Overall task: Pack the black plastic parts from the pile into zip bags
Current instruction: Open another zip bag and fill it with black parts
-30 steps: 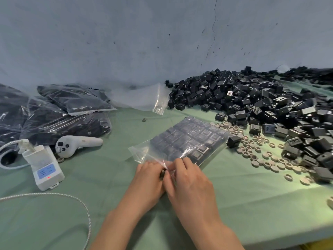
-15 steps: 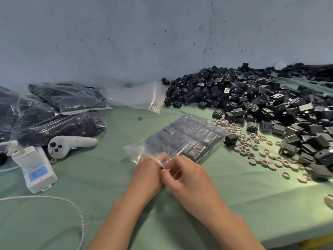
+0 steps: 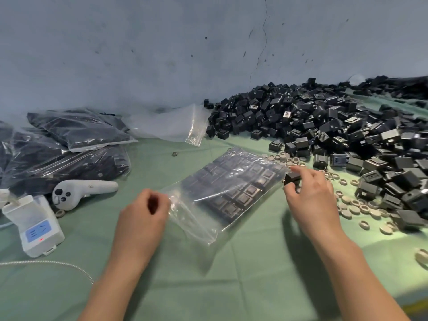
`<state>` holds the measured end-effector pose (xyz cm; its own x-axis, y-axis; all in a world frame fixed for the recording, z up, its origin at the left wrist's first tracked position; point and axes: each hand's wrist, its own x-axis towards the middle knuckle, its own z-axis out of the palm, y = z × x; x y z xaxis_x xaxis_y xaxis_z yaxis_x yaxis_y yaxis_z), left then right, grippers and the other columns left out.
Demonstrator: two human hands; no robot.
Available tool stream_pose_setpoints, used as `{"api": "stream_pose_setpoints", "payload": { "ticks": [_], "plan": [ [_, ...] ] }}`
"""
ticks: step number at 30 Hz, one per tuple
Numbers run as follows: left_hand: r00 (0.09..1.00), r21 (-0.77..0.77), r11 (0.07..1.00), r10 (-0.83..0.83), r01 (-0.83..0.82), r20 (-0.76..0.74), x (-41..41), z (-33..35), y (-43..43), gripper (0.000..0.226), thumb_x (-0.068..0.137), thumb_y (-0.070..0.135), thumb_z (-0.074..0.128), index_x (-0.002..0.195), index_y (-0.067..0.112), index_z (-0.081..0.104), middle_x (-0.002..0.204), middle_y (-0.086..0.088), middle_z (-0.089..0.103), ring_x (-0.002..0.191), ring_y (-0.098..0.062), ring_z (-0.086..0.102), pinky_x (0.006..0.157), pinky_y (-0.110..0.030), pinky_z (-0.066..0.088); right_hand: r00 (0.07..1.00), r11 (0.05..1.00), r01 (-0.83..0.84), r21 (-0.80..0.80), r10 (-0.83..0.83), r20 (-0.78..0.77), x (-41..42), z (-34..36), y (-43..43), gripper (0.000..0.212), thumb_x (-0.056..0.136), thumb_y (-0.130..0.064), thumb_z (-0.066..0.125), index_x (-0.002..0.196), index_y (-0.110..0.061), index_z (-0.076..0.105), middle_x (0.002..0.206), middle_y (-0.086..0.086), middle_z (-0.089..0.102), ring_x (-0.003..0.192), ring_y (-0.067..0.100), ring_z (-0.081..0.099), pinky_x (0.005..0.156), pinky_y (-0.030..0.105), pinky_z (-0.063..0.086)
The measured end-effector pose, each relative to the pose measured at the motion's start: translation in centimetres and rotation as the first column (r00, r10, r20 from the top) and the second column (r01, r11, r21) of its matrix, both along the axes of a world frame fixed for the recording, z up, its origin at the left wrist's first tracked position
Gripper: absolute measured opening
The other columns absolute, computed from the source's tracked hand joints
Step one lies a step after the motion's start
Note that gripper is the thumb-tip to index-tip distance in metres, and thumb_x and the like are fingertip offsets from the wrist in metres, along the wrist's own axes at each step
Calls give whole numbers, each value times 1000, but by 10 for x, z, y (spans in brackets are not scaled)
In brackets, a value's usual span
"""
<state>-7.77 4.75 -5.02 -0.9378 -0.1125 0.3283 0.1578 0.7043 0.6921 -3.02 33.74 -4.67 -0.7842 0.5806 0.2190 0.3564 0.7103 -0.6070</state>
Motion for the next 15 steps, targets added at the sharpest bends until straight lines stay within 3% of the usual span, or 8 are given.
{"api": "stream_pose_setpoints", "payload": {
  "ticks": [2, 4, 9, 11, 13, 15],
  "plan": [
    [992, 120, 988, 104, -94, -75, 1, 10, 5, 27, 95, 38, 56, 74, 21, 55, 65, 9, 60, 66, -1, 55, 58, -24, 39, 997, 999, -29, 23, 28, 67, -3, -5, 4, 49, 99, -27, 48, 148, -25, 40, 149, 9, 40, 136, 30, 37, 111, 49, 33],
    [983, 169, 983, 96, -68, -158, 3, 17, 18, 28, 96, 41, 52, 75, 23, 52, 64, 7, 59, 69, -1, 55, 58, -22, 39, 994, 997, -49, 51, 44, 98, -7, -8, 7, 52, 99, -28, 47, 150, -25, 36, 152, 9, 37, 138, 29, 36, 112, 50, 33],
    [958, 89, 981, -148, 174, -247, 6, 18, 65, 6, 97, 31, 52, 93, 35, 54, 81, 15, 61, 81, 2, 57, 64, -13, 40, 990, 992, -72, 107, 58, 129, -18, -11, 21, 45, 100, -26, 46, 145, -26, 40, 140, 7, 49, 128, 28, 44, 105, 46, 36],
    [933, 31, 962, -256, 272, -251, 4, 15, 85, 17, 96, 24, 53, 109, 35, 53, 93, 16, 59, 89, 1, 57, 72, -11, 42, 989, 987, -77, 140, 58, 134, -22, -10, 26, 39, 100, -25, 47, 139, -28, 45, 130, 5, 57, 121, 28, 48, 100, 45, 37],
    [912, 1, 938, -336, 346, -236, 1, 13, 106, 32, 95, 24, 53, 124, 37, 48, 102, 19, 54, 94, -3, 55, 80, -21, 44, 992, 988, -72, 135, 57, 113, -26, -10, 33, 36, 99, -24, 48, 134, -29, 48, 125, 3, 59, 118, 27, 49, 98, 44, 38],
    [894, -15, 914, -399, 404, -202, -4, 13, 128, 42, 95, 27, 51, 134, 40, 40, 108, 21, 49, 100, -3, 52, 84, -27, 45, 999, 999, -46, 4, 46, 18, -32, -6, 43, 33, 97, -24, 50, 130, -29, 50, 119, 3, 61, 111, 24, 55, 93, 42, 45]
  ]
}}
